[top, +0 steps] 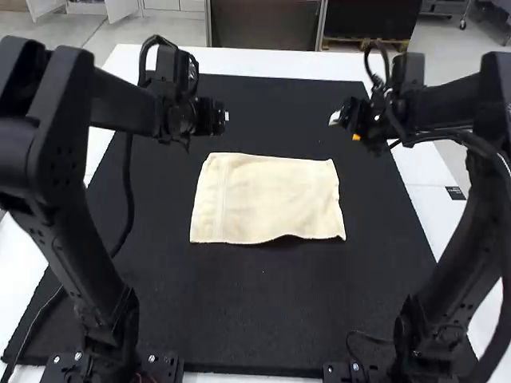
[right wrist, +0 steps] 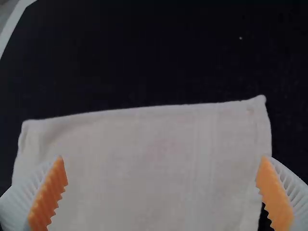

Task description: Fold the towel.

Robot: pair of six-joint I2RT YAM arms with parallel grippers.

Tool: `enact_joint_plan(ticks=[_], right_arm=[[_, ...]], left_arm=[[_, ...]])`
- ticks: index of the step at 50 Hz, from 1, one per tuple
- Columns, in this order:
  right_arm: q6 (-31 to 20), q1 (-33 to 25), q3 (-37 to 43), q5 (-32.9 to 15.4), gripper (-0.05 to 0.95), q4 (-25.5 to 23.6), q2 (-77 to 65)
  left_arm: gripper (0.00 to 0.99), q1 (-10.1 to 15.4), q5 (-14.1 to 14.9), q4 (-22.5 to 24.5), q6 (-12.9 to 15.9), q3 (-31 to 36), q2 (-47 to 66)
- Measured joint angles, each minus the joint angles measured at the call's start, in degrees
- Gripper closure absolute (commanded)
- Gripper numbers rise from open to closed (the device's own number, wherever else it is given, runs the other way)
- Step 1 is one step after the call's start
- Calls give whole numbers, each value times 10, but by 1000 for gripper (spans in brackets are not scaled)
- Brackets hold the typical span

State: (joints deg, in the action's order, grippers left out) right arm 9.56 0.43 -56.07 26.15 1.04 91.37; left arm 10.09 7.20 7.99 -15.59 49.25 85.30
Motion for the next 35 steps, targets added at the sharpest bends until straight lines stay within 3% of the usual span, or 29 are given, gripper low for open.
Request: enact_joint_plan(ticks=[16, 35], right_arm=[[12, 27, -28, -10, -11, 9, 85], [-30, 21, -64, -50, -11, 63, 212]], left_arm=[[64, -19, 46, 6, -3, 27, 59], [72, -30, 62, 45, -3, 27, 149]])
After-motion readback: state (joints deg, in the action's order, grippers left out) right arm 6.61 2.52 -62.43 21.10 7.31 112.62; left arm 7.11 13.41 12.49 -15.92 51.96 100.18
